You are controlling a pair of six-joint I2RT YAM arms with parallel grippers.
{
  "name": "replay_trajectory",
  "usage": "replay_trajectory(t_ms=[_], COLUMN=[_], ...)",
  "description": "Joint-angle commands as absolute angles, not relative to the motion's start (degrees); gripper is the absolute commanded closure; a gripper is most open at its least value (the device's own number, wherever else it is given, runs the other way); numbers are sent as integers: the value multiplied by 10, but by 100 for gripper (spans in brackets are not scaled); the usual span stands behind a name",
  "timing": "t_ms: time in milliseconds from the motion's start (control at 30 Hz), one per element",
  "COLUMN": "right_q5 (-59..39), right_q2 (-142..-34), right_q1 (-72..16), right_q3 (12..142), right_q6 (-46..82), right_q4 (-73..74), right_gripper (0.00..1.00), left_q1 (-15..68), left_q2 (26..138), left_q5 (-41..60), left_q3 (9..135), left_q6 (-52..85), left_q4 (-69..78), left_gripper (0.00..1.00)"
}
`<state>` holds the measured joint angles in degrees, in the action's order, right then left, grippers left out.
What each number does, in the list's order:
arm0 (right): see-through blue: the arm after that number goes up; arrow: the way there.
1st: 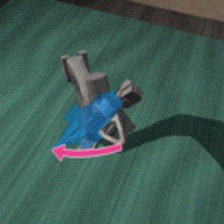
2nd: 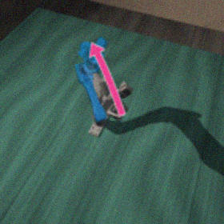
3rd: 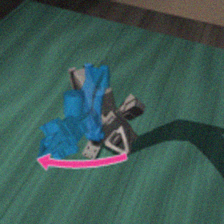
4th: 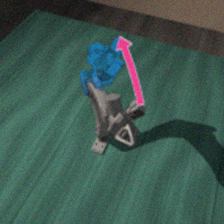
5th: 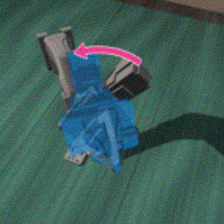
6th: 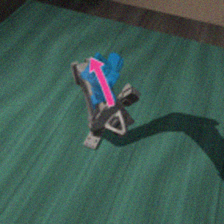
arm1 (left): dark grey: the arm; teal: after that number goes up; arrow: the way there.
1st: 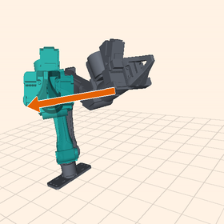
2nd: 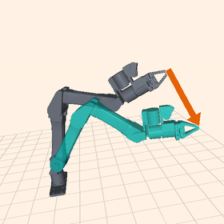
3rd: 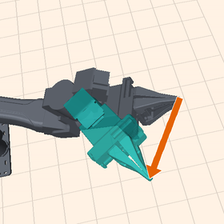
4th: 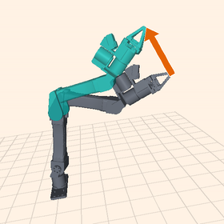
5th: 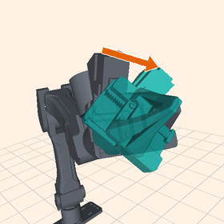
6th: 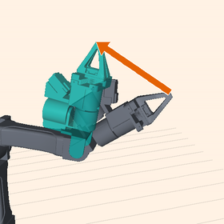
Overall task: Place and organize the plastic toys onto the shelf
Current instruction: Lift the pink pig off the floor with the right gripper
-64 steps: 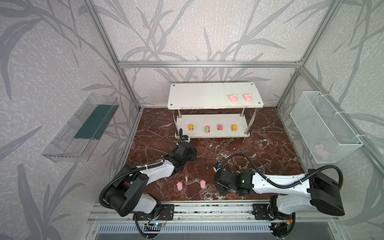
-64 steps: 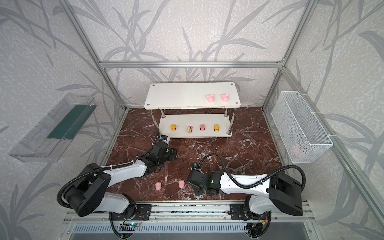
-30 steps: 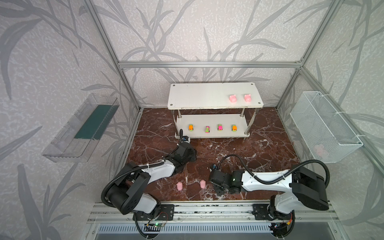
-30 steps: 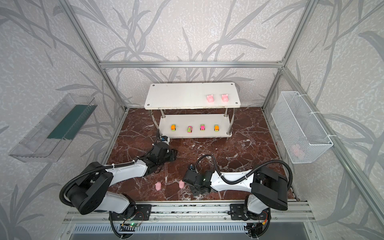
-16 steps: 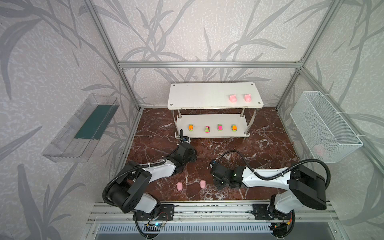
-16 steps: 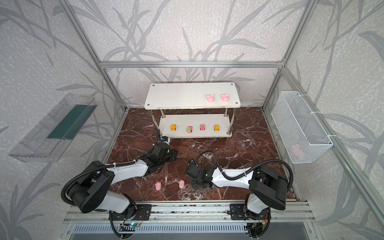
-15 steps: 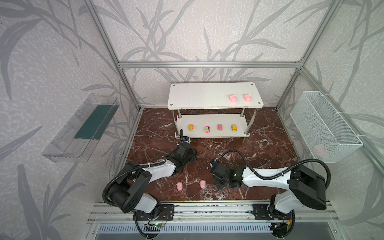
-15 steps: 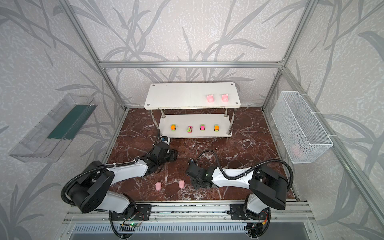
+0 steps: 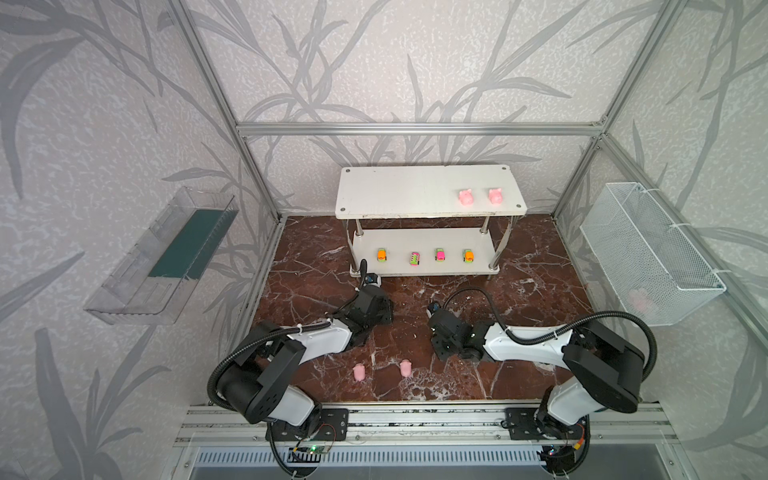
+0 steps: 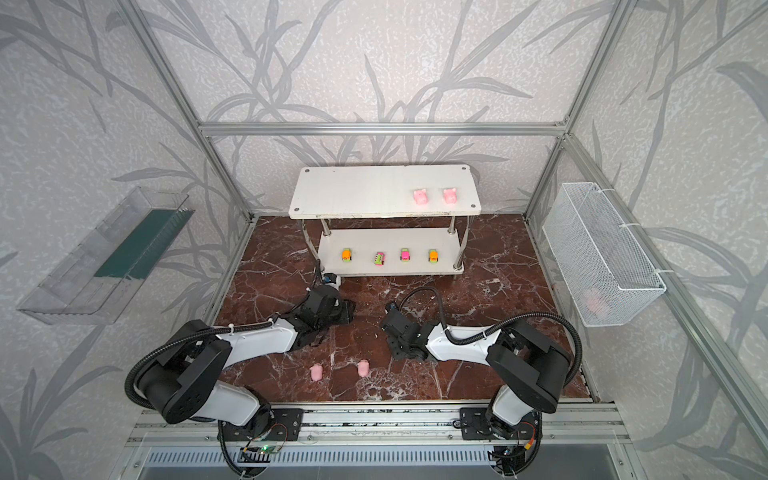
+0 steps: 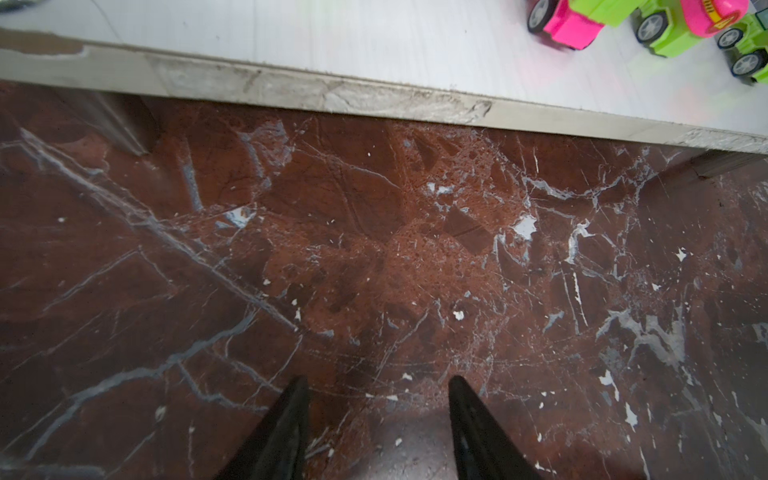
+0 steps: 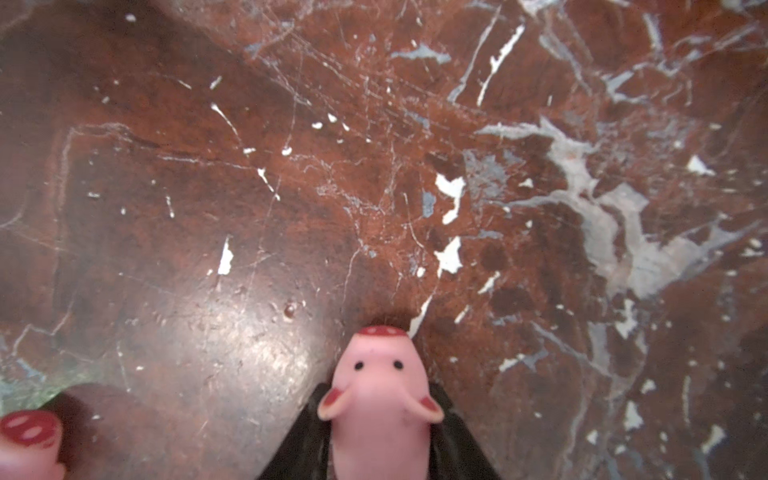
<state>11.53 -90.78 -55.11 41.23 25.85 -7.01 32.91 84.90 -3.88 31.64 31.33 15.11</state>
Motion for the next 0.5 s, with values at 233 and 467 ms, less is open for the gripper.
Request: replay_trajectory(t_ms=[233,467], right_q5=[136,140], right_q2=[-901,-884], right_q1=[-544,-540], right_q3=[361,346], right_q6=[261,269], right_q4=[19,19], right_gripper=[54,54], left_q1=[327,327], left_q2=[853,858], left_q5=[-38,-34], left_q3=[317,322], left_q6=[320,320], left_q4=[153,153], left_gripper=[47,47])
